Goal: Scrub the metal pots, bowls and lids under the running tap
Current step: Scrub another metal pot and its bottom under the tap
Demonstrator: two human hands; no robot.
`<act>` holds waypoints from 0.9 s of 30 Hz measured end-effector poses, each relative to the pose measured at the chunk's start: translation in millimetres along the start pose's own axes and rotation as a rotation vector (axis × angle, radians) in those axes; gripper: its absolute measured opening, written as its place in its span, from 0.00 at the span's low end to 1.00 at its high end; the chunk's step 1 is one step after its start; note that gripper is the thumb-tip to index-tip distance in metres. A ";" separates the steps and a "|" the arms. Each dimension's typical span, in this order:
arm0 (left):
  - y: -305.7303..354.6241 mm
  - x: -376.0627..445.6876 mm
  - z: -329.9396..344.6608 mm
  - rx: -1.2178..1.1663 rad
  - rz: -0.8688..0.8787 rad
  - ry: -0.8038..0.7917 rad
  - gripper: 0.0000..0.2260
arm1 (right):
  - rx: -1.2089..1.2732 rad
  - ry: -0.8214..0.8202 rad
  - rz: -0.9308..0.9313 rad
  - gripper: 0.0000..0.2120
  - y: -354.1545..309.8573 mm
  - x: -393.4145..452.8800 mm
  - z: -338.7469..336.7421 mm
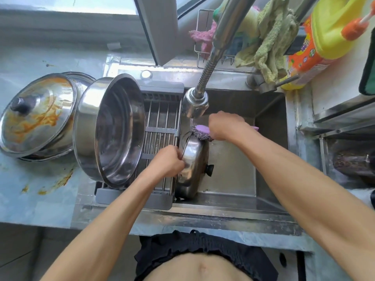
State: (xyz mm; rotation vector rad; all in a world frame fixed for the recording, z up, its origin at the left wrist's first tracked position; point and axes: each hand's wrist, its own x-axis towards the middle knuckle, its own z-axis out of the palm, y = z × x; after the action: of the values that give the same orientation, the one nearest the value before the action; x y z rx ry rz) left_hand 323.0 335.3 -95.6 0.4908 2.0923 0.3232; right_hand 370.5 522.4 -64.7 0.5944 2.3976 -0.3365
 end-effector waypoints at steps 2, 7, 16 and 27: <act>7.4 7.1 -2.0 -0.043 -0.002 0.058 0.08 | 0.015 -0.006 -0.018 0.12 1.9 -2.2 2.2; 23.3 22.8 -8.7 -0.140 -0.016 0.147 0.12 | 0.017 -0.030 -0.038 0.06 0.5 -19.1 6.6; -1.3 13.3 -9.6 -0.282 -0.062 0.076 0.12 | 0.038 0.013 -0.112 0.04 -17.5 -26.2 17.1; -1.2 14.4 6.3 -0.408 -0.029 0.097 0.07 | 0.040 0.019 -0.060 0.09 -7.2 -16.9 12.4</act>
State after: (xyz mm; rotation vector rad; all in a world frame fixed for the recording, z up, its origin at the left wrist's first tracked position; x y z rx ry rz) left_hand 321.1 341.2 -110.1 0.2032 2.0507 0.7498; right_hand 385.2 506.0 -62.8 0.5461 2.4357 -0.4074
